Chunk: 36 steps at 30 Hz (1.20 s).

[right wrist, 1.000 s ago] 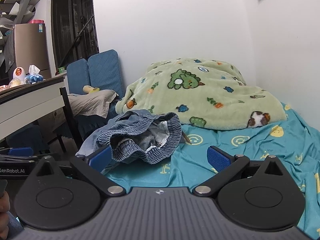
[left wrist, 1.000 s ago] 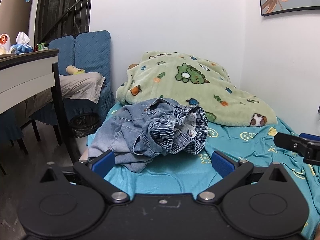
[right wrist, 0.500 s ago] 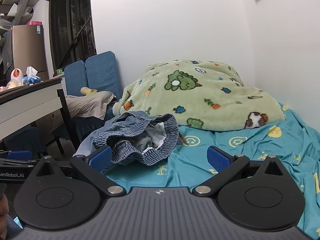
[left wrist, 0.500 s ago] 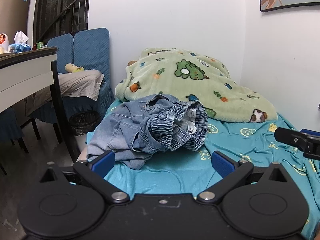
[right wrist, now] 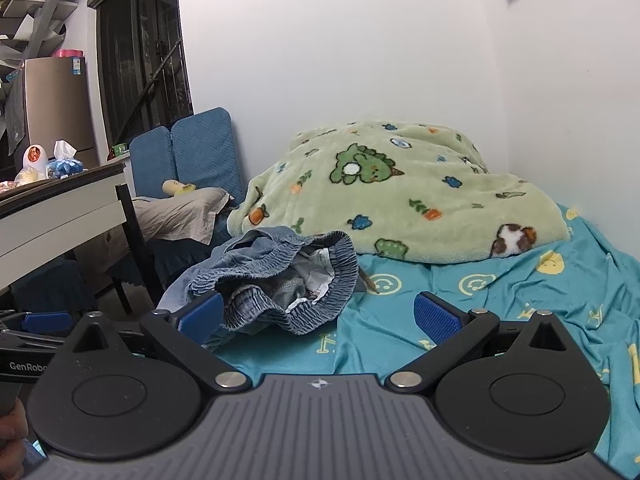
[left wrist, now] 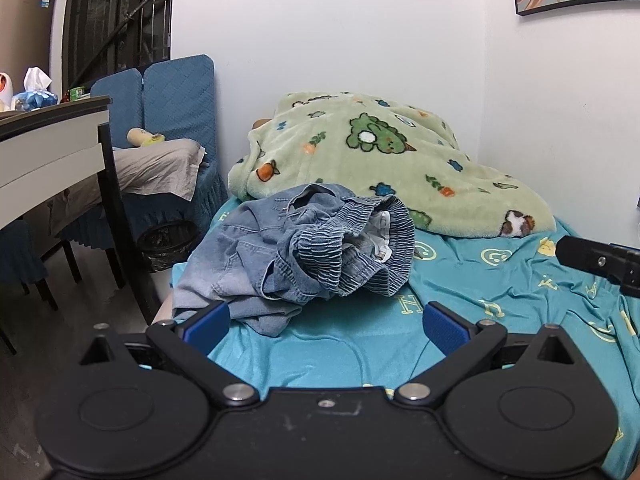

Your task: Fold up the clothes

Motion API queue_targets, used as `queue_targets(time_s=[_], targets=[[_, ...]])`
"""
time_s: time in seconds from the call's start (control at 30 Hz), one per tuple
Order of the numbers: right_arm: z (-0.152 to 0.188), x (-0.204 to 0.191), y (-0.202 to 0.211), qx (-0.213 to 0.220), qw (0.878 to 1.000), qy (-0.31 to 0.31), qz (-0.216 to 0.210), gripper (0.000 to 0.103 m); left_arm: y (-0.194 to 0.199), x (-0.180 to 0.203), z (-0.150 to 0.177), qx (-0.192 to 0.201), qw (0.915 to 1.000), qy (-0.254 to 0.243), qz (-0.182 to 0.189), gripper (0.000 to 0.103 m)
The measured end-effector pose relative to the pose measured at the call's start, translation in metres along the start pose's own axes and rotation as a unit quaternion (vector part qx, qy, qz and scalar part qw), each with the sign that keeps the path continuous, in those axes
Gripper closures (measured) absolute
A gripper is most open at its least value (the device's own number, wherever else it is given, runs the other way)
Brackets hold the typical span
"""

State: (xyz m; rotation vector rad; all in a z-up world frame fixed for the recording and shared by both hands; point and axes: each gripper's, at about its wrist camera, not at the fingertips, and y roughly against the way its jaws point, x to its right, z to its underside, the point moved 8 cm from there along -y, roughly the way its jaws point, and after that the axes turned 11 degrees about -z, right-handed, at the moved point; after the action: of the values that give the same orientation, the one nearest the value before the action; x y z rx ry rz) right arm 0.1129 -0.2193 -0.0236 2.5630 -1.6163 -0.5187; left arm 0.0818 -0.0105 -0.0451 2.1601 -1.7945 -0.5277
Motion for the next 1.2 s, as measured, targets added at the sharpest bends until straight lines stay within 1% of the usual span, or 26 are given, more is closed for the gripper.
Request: queue_targets(time_s=[0.2,0.4,0.5,0.57,0.67,0.77,0.87,1.0,1.07,1.2], targets=[[-0.001,0.003,0.000,0.005,1.000,-0.011,-0.003,0.000,0.001,0.001,0.000,0.002,1.0000,-0.002,0.001,0.000],[-0.002,-0.001,0.002,0.009,1.000,0.008,-0.001,0.000,0.001,0.000,0.000,0.006,1.0000,0.000,-0.006,0.000],[-0.002,-0.002,0.001,0.006,1.000,0.020,0.002,0.000,0.001,0.000,0.000,0.005,1.0000,0.000,-0.002,0.000],[-0.001,0.000,-0.001,0.004,1.000,0.016,0.002,0.000,0.001,0.001,-0.001,0.005,1.0000,-0.001,0.001,0.000],[-0.002,0.005,-0.003,0.003,1.000,0.007,0.010,0.000,0.002,0.005,-0.004,0.006,0.9999,-0.002,0.009,0.000],[-0.002,0.014,-0.006,0.003,1.000,-0.002,0.023,0.000,-0.006,0.011,-0.012,0.002,1.0000,-0.008,0.003,0.000],[0.002,0.021,-0.009,0.003,0.999,-0.013,0.035,0.000,-0.022,0.013,-0.020,-0.006,0.9997,-0.009,-0.022,0.000],[0.005,0.031,-0.015,0.000,0.999,-0.026,0.039,0.000,-0.054,0.024,-0.030,-0.013,0.9992,-0.021,-0.030,0.001],[0.007,0.036,-0.020,-0.003,0.999,-0.034,0.041,0.000,-0.068,0.030,-0.031,-0.010,0.9992,-0.028,-0.027,0.001],[0.014,0.051,-0.033,-0.013,0.998,-0.046,0.047,0.000,-0.110,0.044,-0.029,-0.022,0.9963,-0.062,-0.057,0.002]])
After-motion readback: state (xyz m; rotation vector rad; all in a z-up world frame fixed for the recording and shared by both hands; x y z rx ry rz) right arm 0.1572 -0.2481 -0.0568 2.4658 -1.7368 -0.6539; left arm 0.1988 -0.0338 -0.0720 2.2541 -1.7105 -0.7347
